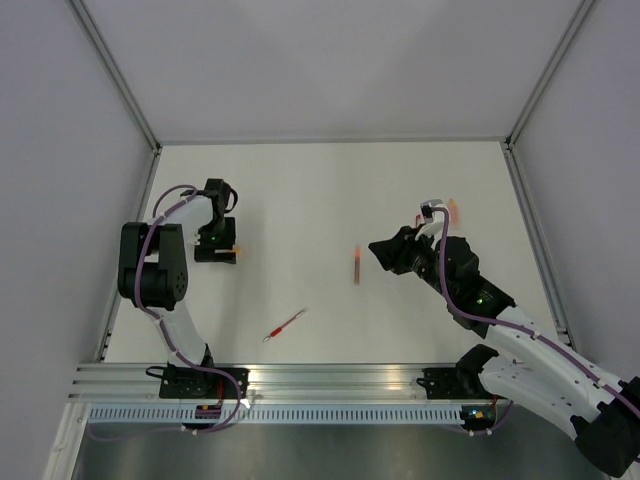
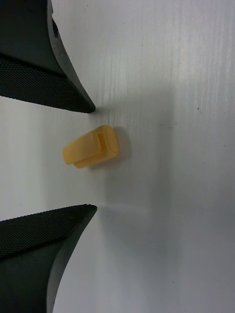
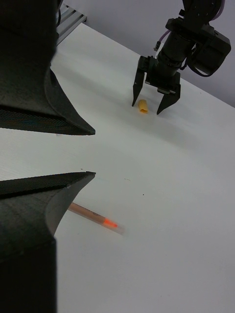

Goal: Insert the pens into the pen caps

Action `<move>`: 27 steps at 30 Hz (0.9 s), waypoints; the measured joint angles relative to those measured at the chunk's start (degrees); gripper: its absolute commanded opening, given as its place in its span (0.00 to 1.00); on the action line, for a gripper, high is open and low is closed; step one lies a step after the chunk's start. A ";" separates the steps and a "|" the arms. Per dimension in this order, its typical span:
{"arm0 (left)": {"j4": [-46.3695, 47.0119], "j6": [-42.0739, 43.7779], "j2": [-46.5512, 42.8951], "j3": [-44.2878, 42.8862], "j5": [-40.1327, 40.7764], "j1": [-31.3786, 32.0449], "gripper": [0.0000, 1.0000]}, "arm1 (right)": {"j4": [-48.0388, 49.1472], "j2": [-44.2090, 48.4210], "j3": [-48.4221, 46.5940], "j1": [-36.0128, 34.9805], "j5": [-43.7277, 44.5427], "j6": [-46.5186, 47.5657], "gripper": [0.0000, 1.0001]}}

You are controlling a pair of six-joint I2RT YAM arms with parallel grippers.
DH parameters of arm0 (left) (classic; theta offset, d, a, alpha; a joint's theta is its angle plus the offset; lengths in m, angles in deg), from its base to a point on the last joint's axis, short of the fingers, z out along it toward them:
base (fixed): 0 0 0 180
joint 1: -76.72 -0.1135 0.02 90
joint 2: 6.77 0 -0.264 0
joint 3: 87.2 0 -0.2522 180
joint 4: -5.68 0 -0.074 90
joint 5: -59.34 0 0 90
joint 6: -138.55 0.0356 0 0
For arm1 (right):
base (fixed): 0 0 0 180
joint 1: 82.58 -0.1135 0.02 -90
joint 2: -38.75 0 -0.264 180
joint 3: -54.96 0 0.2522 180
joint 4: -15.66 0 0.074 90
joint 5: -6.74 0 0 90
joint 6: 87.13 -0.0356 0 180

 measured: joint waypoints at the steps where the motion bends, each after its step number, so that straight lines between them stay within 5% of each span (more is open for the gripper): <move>1: 0.26 -0.02 -0.02 0.04 -0.28 0.00 0.78 | 0.00 0.09 0.00 0.02 0.00 0.00 0.42; 18: 1.81 -2.29 -1.01 2.14 -3.32 -1.16 0.65 | -0.02 0.85 0.07 0.02 -0.07 0.00 0.41; 24: 2.36 -2.80 -1.70 3.58 -4.85 -1.95 0.54 | -0.02 0.85 0.13 0.00 -0.09 0.00 0.41; 27: 2.54 -2.86 -2.10 4.24 -5.18 -2.16 0.40 | -0.02 0.85 0.15 0.02 -0.17 0.00 0.41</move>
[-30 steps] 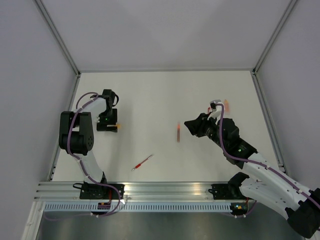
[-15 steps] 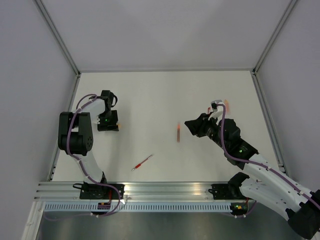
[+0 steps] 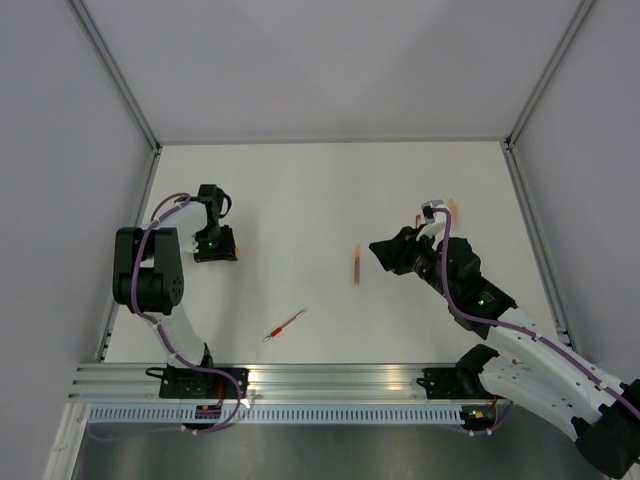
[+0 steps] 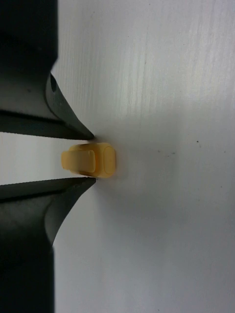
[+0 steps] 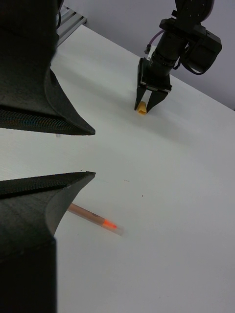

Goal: Insert the pens into the pen caps

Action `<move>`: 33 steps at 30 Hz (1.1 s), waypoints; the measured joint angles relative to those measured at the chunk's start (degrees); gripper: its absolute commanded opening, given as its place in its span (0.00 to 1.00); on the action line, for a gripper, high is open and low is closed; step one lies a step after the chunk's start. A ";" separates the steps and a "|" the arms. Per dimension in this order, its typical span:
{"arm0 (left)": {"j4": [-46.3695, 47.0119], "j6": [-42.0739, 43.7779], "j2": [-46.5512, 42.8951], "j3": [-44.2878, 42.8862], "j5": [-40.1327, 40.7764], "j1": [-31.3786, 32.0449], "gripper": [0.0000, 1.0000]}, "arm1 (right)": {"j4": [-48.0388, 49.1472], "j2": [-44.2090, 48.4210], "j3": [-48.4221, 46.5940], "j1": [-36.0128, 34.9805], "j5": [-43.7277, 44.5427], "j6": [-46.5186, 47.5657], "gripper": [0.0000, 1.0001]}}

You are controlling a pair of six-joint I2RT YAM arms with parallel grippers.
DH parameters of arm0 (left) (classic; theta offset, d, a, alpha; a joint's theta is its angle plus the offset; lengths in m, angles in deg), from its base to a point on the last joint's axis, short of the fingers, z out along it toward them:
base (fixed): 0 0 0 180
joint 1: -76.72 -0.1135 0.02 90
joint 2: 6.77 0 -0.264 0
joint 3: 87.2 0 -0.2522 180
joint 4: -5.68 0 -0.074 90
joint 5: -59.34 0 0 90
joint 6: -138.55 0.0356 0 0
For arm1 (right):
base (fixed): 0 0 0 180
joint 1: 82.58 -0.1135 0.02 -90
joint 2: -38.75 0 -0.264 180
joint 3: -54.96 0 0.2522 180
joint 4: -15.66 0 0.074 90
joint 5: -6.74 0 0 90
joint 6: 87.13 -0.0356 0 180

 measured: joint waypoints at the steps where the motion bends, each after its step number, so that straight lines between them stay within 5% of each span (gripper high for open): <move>1: 0.00 0.00 -0.09 0.15 -0.07 -0.04 0.29 | 0.00 0.00 0.00 -0.02 -0.02 0.00 0.41; 6: 2.45 0.81 -0.31 0.68 -1.03 -0.61 0.02 | 0.00 -0.02 0.11 -0.02 -0.02 0.00 0.42; 17: 8.92 11.61 -1.16 2.16 -6.19 -1.20 0.02 | 0.26 -2.21 0.15 0.00 0.61 -0.15 0.42; 24: 10.62 22.75 -12.76 6.27 -8.55 0.07 0.02 | -1.16 -6.03 -0.37 -0.15 8.39 0.02 0.50; 29: 16.39 31.15 -24.65 11.80 -9.22 7.37 0.02 | -9.25 -16.39 -9.11 2.71 19.69 1.55 0.61; 33: 24.59 37.16 -31.39 17.07 -11.45 17.68 0.02 | -13.92 -25.97 -20.83 12.02 20.48 4.98 0.67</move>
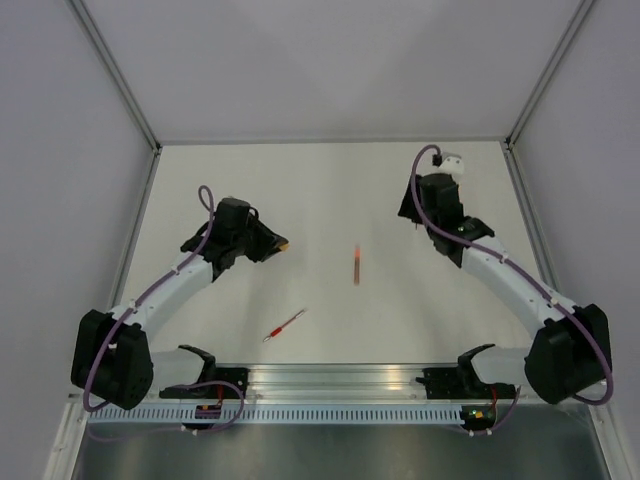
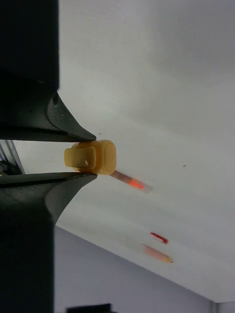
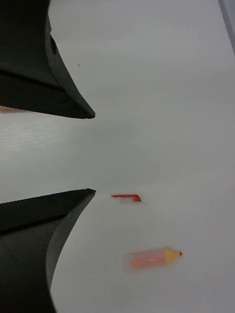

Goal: Insert the pens into the pen caps

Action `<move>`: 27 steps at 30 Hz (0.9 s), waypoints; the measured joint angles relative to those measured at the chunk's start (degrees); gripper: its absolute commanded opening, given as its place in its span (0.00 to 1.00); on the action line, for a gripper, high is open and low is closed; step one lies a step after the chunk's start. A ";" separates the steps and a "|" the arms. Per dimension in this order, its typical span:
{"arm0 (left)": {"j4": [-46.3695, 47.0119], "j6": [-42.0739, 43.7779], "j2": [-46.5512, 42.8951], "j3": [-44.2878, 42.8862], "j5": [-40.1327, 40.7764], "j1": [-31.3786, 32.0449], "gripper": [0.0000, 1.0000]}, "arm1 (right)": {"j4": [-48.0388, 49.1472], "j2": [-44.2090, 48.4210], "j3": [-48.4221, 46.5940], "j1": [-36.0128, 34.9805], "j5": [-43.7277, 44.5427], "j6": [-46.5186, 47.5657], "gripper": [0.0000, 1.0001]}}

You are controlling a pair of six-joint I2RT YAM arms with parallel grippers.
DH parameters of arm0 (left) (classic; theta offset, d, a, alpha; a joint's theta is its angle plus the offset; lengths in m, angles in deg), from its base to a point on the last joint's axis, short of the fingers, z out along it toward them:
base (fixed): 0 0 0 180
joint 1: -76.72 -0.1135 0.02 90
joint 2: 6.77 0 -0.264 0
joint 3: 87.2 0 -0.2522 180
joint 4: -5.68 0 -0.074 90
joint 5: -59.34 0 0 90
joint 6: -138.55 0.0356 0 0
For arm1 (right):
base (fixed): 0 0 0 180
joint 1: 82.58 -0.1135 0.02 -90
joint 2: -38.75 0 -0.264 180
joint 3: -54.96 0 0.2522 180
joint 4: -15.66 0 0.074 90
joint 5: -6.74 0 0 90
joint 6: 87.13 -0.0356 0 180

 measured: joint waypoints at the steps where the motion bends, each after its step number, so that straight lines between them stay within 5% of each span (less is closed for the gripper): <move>1: 3.17 1.53 -0.96 1.62 -1.42 2.56 0.02 | -0.59 -1.99 -2.25 2.54 -0.33 0.83 0.67; 6: 16.81 7.82 -1.44 8.07 -8.87 8.70 0.02 | -2.73 -10.25 -9.88 14.27 -5.77 6.56 0.67; 13: 34.32 13.64 -1.03 14.32 -20.65 9.03 0.02 | -5.97 -19.39 -13.84 27.78 -15.91 13.88 0.67; 18: 48.30 14.03 -1.03 18.23 -29.81 10.05 0.02 | -7.32 -28.17 -18.93 32.63 -21.62 17.14 0.66; 27: 60.35 13.94 -2.80 21.64 -35.78 10.62 0.02 | -9.51 -36.70 -22.93 33.20 -21.62 21.62 0.64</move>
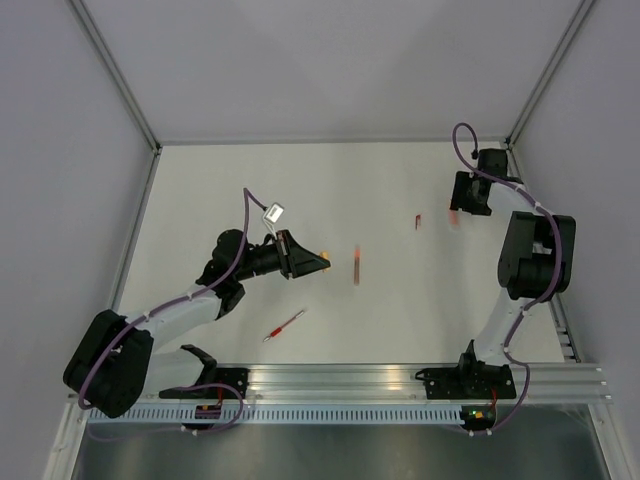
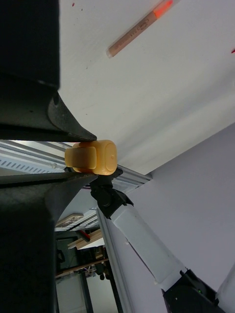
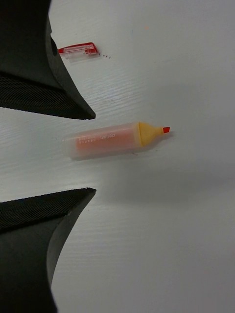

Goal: Insert the pens into the pen caps

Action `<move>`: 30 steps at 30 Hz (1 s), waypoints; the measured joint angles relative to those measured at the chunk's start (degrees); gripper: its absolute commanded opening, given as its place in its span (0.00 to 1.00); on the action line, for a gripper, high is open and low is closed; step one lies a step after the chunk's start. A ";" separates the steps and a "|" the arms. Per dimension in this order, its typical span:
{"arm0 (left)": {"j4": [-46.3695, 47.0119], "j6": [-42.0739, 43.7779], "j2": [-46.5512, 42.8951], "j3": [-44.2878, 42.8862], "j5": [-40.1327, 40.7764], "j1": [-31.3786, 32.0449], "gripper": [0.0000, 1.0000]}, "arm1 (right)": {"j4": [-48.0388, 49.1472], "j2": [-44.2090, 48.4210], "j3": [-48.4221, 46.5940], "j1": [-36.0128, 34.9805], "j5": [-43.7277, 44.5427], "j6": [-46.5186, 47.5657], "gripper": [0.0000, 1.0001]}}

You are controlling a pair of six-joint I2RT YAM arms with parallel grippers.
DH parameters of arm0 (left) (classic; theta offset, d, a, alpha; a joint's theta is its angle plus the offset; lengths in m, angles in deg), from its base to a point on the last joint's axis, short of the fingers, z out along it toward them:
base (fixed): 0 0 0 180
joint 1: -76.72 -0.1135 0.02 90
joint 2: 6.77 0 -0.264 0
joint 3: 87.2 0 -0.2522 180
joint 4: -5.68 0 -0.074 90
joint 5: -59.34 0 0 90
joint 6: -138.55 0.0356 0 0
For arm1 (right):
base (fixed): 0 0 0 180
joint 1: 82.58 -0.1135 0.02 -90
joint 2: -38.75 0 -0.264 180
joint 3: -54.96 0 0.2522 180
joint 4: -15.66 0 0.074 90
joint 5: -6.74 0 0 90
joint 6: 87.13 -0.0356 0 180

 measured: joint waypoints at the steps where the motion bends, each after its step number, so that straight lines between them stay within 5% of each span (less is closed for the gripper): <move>1: 0.50 0.00 -0.46 0.22 -0.24 0.00 0.02 | -0.07 -0.61 -0.26 -0.04 0.11 0.24 0.63; 16: 3.56 0.00 -2.95 1.55 -0.39 0.02 0.02 | -3.13 -7.34 -3.69 -4.15 4.24 2.97 0.59; 30: 4.39 0.00 -4.85 2.16 -0.39 0.02 0.02 | -6.75 -9.11 -6.86 -5.22 8.15 3.52 0.33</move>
